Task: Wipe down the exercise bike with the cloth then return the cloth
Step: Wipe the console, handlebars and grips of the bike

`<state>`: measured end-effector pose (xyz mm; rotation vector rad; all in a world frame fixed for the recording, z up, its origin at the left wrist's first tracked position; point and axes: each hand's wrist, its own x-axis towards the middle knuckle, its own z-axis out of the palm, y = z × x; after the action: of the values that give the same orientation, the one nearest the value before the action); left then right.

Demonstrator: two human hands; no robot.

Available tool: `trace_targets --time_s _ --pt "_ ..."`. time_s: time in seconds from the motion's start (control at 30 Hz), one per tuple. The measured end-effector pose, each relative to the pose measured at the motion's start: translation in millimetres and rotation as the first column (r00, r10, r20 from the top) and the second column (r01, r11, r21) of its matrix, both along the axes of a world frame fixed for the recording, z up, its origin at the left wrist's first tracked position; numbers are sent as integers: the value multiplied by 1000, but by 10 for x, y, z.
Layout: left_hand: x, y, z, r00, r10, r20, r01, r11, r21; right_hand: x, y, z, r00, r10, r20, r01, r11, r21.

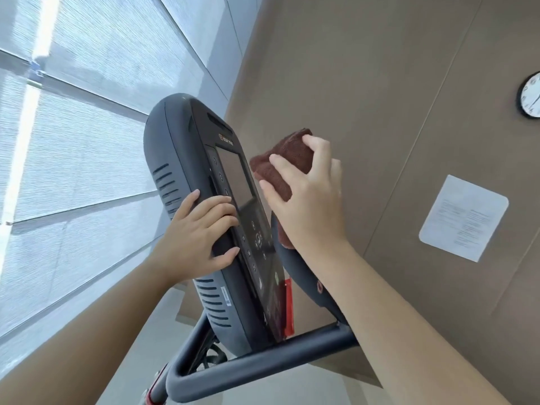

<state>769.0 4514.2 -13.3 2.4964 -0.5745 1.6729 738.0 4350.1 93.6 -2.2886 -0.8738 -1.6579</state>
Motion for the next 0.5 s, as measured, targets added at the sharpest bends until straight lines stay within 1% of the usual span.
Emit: trace_targets --time_s 0.1,0.17,0.23,0.3,0.33,0.37,0.4,0.43,0.5 --pt "6 2 -1 1000 -3 0 3 1000 2 -87 -145 -268 1000 4 6 -4 998 -58" --pt "5 -1 -4 1000 -3 5 3 1000 5 -147 -253 -423 1000 9 8 -8 988 -156" --pt "-1 -2 -4 1000 -3 6 3 1000 2 -189 -407 -499 1000 26 -10 -27 958 -286" --pt "-7 -2 -2 1000 -2 5 2 1000 -3 -200 -603 -508 995 78 -65 -96 927 -362" --pt "-7 -4 -4 1000 -2 4 2 1000 -8 -192 -695 -497 985 125 -116 -157 927 -341" --pt "-6 -8 -7 1000 -2 2 2 1000 -12 -172 -775 -467 966 190 -173 -232 936 -264" --pt "-6 -15 -12 1000 -1 0 1 1000 -16 -138 -832 -408 935 274 -226 -308 942 -134" --pt "-5 -19 -16 1000 1 0 -1 1000 -19 -90 -856 -317 897 367 -248 -371 928 31" --pt "0 -26 -19 1000 8 -1 -8 1000 -17 43 -788 -91 846 500 -183 -425 841 335"
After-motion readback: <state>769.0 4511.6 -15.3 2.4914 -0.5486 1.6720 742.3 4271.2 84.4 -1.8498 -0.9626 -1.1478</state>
